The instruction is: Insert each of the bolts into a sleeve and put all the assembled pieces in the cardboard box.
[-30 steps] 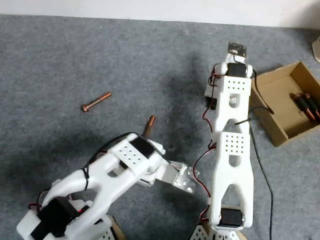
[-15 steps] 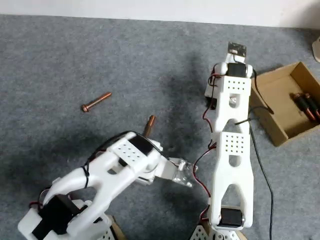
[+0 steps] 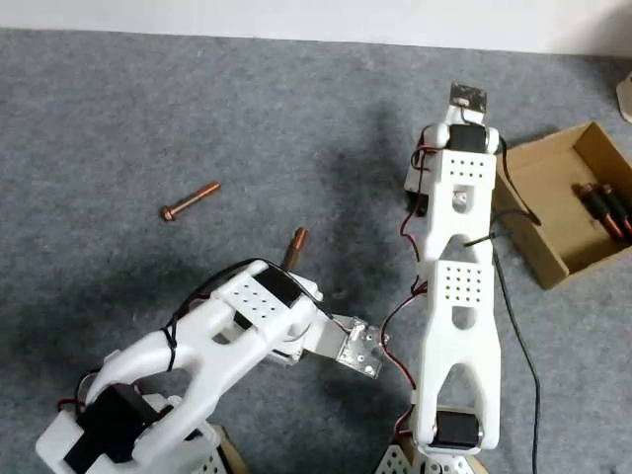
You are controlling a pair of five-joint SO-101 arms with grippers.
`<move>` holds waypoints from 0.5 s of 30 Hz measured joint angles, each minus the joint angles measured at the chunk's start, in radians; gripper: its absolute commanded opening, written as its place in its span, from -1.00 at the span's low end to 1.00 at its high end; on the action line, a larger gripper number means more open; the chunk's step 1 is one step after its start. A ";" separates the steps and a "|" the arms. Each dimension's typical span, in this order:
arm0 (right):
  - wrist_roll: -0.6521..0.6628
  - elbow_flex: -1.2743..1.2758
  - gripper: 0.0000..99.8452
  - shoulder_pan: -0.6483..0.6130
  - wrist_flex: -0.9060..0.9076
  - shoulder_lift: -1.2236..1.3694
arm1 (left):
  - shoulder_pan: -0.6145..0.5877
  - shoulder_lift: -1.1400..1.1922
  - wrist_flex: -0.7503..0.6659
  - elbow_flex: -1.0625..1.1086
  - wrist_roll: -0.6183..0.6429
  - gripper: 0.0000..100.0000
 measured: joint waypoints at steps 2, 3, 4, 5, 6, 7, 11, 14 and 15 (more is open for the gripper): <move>0.000 0.000 -0.99 0.000 0.000 0.000 | 0.000 0.000 0.000 0.003 0.000 -0.88; 0.000 0.000 -0.99 0.000 0.000 0.000 | 0.000 0.000 0.000 0.003 0.000 -0.96; 0.000 0.000 -0.99 0.000 0.000 0.000 | 0.000 0.000 0.000 0.003 0.000 -1.00; 0.000 0.000 -0.99 0.000 0.000 0.000 | 0.002 0.000 0.000 0.003 0.000 -0.98; 0.000 0.000 -0.99 0.000 0.000 0.000 | 0.002 0.000 -0.002 0.003 0.000 -0.96; 0.000 0.000 -0.99 0.000 0.000 0.000 | 0.000 -0.002 -0.002 0.002 0.000 -0.97; 0.000 0.000 -0.99 0.005 0.000 0.000 | -0.005 -0.002 -0.003 0.002 0.000 -0.99; 0.002 0.000 -0.99 0.009 0.000 0.000 | -0.005 -0.002 -0.003 0.002 0.000 -0.99; 0.002 0.000 -0.99 0.009 0.000 0.000 | -0.005 -0.002 -0.003 0.002 0.000 -0.99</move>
